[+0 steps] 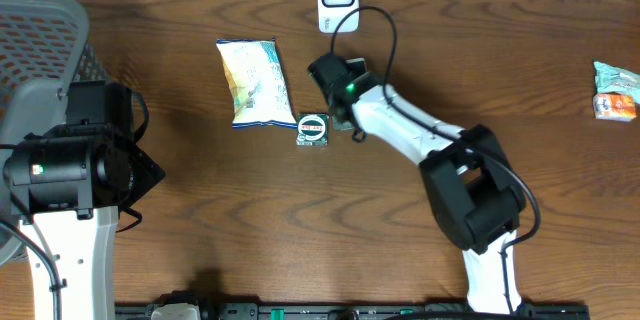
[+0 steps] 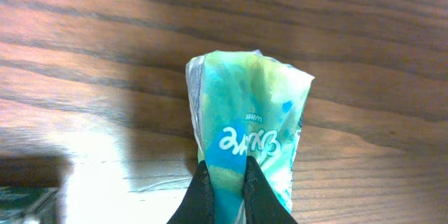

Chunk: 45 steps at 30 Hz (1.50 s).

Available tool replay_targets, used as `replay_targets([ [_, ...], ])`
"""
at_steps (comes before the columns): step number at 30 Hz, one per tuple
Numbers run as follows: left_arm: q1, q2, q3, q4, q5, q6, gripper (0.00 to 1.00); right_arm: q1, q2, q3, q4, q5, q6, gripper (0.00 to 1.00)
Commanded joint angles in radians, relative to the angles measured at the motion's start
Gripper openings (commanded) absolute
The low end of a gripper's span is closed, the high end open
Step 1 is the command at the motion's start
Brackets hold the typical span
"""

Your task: Scan the item barcode

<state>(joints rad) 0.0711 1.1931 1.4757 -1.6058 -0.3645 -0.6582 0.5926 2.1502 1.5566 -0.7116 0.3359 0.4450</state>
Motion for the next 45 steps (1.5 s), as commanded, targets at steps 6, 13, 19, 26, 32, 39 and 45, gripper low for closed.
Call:
replay_targets([
  [6,0.004,-0.004,0.001,-0.005,-0.003,-0.013,0.97,-0.167,-0.131,0.071,0.013,-0.732,-0.118,0.01],
  [13,0.004,-0.004,0.001,-0.005,-0.003,-0.013,0.97,-0.291,-0.101,0.01,0.022,-1.249,-0.156,0.01],
  [19,0.004,-0.004,0.001,-0.005,-0.003,-0.013,0.98,-0.336,-0.085,-0.161,0.146,-1.34,-0.134,0.01],
  [26,0.004,-0.004,0.001,-0.005,-0.003,-0.013,0.98,-0.439,-0.085,-0.302,0.281,-1.286,-0.029,0.01],
  [32,0.004,-0.004,0.001,-0.005,-0.003,-0.013,0.98,-0.507,-0.085,-0.321,0.202,-1.08,-0.035,0.15],
  [39,0.004,-0.004,0.001,-0.005,-0.003,-0.013,0.98,-0.57,-0.087,-0.275,0.129,-1.061,-0.035,0.29],
  [45,0.004,-0.004,0.001,-0.005,-0.003,-0.013,0.98,-0.57,-0.095,-0.203,0.049,-1.061,-0.097,0.32],
])
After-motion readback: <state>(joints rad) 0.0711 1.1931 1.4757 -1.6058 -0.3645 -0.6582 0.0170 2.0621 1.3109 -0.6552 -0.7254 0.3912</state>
